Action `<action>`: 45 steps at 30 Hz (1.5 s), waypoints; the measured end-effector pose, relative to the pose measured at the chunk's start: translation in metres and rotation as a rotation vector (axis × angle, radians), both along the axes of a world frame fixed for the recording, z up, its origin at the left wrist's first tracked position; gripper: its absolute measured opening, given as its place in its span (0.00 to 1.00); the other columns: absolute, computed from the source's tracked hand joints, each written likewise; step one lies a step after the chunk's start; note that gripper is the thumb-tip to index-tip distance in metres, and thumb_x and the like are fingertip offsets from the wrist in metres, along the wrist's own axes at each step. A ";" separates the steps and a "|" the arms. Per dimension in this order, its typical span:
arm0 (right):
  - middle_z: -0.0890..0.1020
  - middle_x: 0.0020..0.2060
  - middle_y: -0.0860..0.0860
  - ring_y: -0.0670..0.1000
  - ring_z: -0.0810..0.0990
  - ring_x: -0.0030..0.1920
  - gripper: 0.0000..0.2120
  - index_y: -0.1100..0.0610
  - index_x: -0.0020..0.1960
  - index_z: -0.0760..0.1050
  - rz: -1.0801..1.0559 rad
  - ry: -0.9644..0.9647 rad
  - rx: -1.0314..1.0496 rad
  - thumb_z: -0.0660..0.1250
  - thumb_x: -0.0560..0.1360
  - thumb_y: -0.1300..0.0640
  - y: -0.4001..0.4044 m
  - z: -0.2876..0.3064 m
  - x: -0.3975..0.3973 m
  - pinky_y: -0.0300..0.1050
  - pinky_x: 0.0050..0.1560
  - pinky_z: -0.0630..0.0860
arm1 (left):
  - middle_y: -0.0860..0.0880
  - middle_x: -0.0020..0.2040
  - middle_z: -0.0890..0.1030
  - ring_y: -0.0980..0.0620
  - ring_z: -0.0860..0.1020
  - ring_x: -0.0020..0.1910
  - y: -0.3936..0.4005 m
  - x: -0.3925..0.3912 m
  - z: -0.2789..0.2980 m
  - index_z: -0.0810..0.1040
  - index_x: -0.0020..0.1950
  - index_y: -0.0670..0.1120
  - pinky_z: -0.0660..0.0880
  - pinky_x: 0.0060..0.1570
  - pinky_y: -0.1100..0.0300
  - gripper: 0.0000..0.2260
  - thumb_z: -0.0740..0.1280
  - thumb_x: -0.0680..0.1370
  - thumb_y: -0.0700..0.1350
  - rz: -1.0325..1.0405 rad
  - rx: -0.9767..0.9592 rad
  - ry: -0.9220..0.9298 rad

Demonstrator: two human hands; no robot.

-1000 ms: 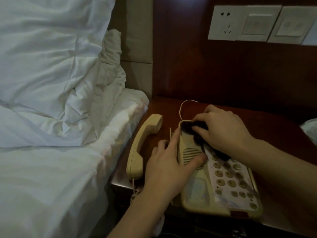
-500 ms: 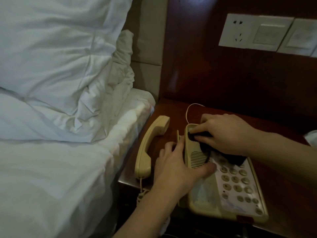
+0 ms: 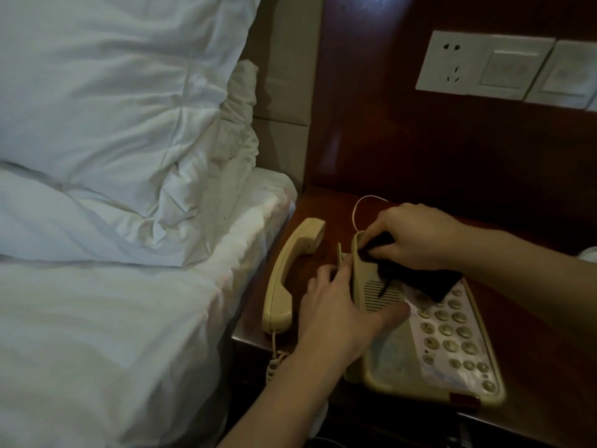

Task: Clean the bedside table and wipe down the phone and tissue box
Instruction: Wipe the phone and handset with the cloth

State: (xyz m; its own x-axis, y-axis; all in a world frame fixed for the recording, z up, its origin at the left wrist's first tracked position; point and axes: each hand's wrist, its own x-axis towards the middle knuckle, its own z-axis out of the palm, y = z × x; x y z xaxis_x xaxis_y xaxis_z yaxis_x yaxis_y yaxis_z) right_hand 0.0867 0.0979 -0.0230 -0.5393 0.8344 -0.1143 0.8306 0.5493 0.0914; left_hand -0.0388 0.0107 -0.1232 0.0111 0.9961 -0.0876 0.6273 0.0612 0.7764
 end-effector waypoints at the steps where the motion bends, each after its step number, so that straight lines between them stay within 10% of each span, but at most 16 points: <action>1: 0.81 0.56 0.42 0.47 0.79 0.54 0.12 0.40 0.61 0.79 -0.010 0.016 0.062 0.65 0.79 0.47 0.003 -0.005 -0.003 0.43 0.47 0.76 | 0.57 0.74 0.61 0.51 0.61 0.73 0.000 0.000 0.000 0.50 0.81 0.62 0.66 0.70 0.51 0.47 0.69 0.70 0.73 -0.002 -0.005 -0.003; 10: 0.81 0.54 0.41 0.43 0.79 0.52 0.12 0.43 0.61 0.80 -0.043 0.103 -0.229 0.67 0.79 0.48 0.006 0.004 0.006 0.40 0.53 0.77 | 0.57 0.74 0.63 0.50 0.67 0.73 0.003 -0.002 -0.003 0.52 0.81 0.62 0.70 0.69 0.47 0.46 0.69 0.70 0.73 0.003 -0.003 -0.041; 21: 0.78 0.59 0.46 0.51 0.78 0.56 0.14 0.41 0.64 0.77 -0.003 -0.050 0.246 0.63 0.80 0.47 0.010 -0.014 -0.005 0.45 0.46 0.72 | 0.56 0.72 0.63 0.50 0.67 0.72 0.004 -0.002 -0.002 0.53 0.81 0.61 0.72 0.67 0.49 0.47 0.71 0.69 0.71 0.039 -0.009 -0.077; 29: 0.82 0.42 0.47 0.48 0.81 0.42 0.11 0.51 0.56 0.82 -0.196 -0.024 -0.100 0.68 0.77 0.48 0.015 0.006 -0.004 0.42 0.38 0.77 | 0.57 0.75 0.60 0.50 0.65 0.74 0.003 -0.001 0.000 0.50 0.82 0.60 0.70 0.68 0.49 0.47 0.70 0.70 0.71 0.050 -0.041 -0.096; 41: 0.83 0.49 0.40 0.41 0.80 0.49 0.08 0.43 0.56 0.82 -0.041 0.286 -0.216 0.69 0.77 0.48 0.018 -0.010 0.010 0.40 0.52 0.77 | 0.56 0.69 0.62 0.49 0.68 0.70 0.005 -0.003 -0.005 0.53 0.80 0.64 0.73 0.65 0.49 0.44 0.71 0.70 0.70 0.006 -0.001 -0.094; 45: 0.81 0.54 0.39 0.41 0.79 0.52 0.11 0.41 0.60 0.79 0.037 -0.045 -0.193 0.67 0.78 0.47 0.015 0.013 0.019 0.40 0.54 0.76 | 0.56 0.74 0.60 0.50 0.66 0.73 0.003 -0.001 -0.002 0.50 0.82 0.60 0.71 0.67 0.50 0.48 0.71 0.70 0.71 0.025 -0.020 -0.079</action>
